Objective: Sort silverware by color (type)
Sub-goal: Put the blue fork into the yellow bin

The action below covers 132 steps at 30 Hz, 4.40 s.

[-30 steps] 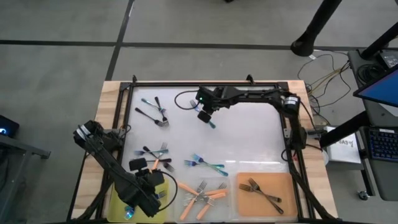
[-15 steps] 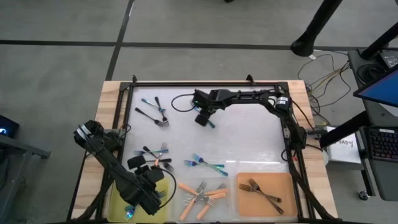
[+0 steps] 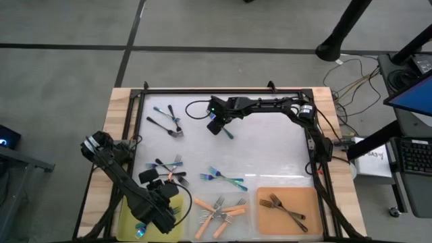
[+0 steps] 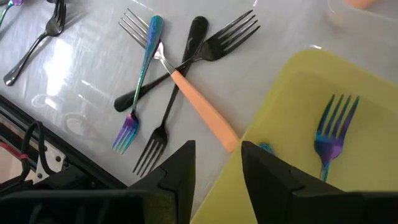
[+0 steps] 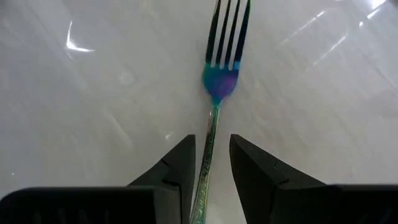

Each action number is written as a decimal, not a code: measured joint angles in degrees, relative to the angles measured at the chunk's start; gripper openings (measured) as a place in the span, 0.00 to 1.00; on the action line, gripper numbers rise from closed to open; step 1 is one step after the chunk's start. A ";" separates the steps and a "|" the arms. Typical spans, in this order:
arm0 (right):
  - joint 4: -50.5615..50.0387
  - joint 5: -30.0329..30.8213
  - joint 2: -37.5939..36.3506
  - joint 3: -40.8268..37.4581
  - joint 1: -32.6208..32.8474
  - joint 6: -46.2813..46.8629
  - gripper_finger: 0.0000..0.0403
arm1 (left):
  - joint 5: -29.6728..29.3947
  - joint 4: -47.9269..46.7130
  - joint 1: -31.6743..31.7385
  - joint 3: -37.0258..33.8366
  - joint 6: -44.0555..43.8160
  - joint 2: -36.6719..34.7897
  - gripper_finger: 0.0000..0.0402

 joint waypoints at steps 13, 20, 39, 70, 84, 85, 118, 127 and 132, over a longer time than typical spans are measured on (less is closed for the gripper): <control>0.07 -2.58 2.59 -0.15 0.16 2.23 0.23 | -1.66 0.13 -0.13 -0.02 1.60 0.02 0.27; 0.49 -2.49 4.81 0.07 -0.17 2.03 0.23 | -1.63 0.20 -0.22 -0.02 1.75 0.04 0.27; -0.84 -2.93 2.43 -0.30 -1.09 -4.10 0.03 | -1.72 -0.05 -0.20 -0.02 1.09 0.04 0.27; -9.76 -2.40 -24.91 -1.81 3.64 -11.82 0.02 | -41.10 -0.56 22.71 -3.15 30.34 -8.42 0.27; -11.33 1.28 -24.33 -2.32 4.42 -11.13 0.03 | 2.49 71.19 52.46 -43.95 60.44 -39.38 0.20; -11.14 1.62 -24.33 -2.32 4.43 -11.31 0.03 | 6.47 81.43 53.14 -47.27 60.31 -41.16 0.20; 15.35 19.97 -24.22 -3.55 14.21 -27.29 0.03 | -7.56 121.89 53.62 -53.78 61.26 -45.07 0.51; 23.69 20.45 -24.22 -5.42 14.69 -32.94 0.03 | -16.35 116.07 53.66 -48.99 65.29 -43.70 0.47; 26.10 20.46 -24.22 -6.30 14.67 -35.34 0.03 | -17.05 114.91 53.59 -46.65 68.53 -43.27 0.35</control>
